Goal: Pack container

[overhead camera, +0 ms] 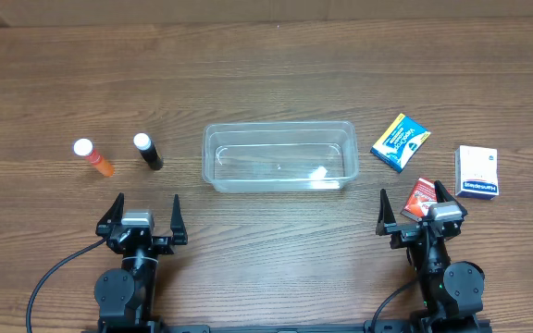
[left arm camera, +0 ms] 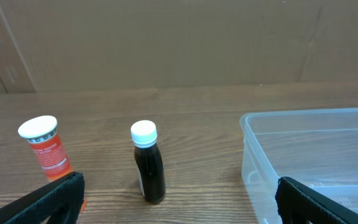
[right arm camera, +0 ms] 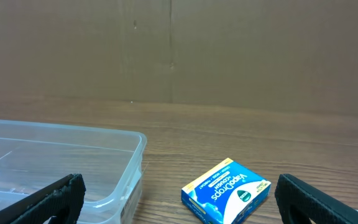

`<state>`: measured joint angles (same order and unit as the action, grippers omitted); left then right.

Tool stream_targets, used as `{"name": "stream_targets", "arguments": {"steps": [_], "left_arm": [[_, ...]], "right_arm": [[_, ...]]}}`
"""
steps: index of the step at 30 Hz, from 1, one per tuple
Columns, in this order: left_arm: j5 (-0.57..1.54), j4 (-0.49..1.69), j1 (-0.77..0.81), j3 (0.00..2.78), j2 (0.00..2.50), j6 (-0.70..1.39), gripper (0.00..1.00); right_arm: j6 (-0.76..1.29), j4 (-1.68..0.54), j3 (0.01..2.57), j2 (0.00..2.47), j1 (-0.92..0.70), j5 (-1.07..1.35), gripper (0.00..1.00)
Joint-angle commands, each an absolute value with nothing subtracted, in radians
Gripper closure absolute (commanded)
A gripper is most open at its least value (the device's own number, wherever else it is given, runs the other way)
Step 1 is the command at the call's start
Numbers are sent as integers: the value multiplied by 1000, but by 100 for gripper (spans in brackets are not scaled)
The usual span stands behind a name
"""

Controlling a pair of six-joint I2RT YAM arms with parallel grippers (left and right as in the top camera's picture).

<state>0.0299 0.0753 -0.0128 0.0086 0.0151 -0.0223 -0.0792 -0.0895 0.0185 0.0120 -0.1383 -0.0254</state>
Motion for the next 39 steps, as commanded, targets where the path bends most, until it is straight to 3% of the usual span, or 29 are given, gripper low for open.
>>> {"name": "stream_targets", "arguments": {"steps": [1,5,11,18,21,25,28,39], "left_arm": [[27,75,-10,5,6,-15,0],[30,76,-12,5,6,-7,0],[22,78,-12,141,33,162,0],[20,134,-12,496,439,154,0],[19,366,-12,779,715,153,0],[33,849,-12,1175,1064,154,0],[46,1122,-12,1352,1230,154,0],[23,1289,-85,1561,1429,165,0]], "right_arm": [[-78,-84,8,3,-138,9,0],[-30,-81,8,3,-138,28,0],[84,-130,109,53,-138,20,0],[83,-285,523,480,-138,22,0],[83,-467,747,718,-138,23,0],[82,-823,1049,1030,-138,55,0],[83,-999,1148,1164,-138,57,0],[83,-1031,1149,1187,-95,73,0]]}}
